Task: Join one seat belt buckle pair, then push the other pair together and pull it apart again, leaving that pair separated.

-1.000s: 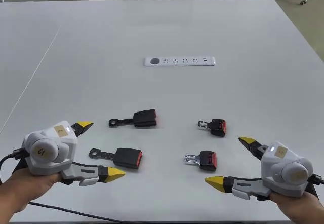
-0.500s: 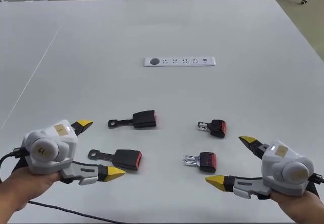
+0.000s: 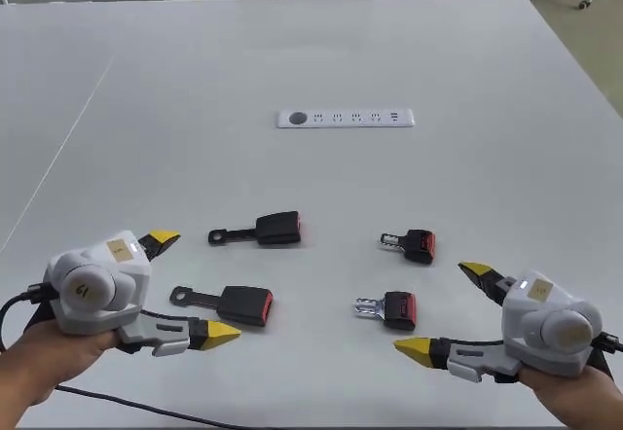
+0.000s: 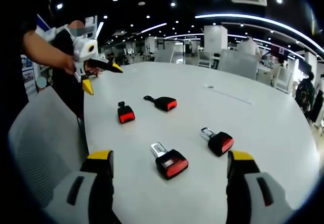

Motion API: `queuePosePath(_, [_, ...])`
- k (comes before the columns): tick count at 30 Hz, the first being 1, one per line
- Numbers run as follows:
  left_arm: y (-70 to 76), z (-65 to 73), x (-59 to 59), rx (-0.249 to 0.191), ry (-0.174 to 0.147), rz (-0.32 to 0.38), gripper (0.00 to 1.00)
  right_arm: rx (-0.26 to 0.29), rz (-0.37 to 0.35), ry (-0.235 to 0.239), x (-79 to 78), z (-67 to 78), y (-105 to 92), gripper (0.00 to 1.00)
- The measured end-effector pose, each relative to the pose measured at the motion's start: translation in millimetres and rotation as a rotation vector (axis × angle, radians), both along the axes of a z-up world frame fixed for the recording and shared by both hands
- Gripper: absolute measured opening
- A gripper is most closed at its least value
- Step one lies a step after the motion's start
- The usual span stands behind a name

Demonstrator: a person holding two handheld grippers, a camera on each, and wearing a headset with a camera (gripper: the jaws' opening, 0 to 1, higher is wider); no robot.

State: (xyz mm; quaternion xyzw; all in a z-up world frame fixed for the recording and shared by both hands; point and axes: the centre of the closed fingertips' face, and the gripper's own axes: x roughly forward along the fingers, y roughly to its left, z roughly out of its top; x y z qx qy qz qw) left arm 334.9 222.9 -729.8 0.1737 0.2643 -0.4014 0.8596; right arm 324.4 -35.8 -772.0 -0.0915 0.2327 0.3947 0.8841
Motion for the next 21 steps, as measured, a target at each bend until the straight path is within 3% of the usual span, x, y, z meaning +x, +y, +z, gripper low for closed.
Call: queuePosePath(21, [2.9, 3.5, -9.3, -0.003, -0.003, -0.001, 1.00, 0.002, 0.016, 0.006, -6.7, -0.7, 5.8, 0.93])
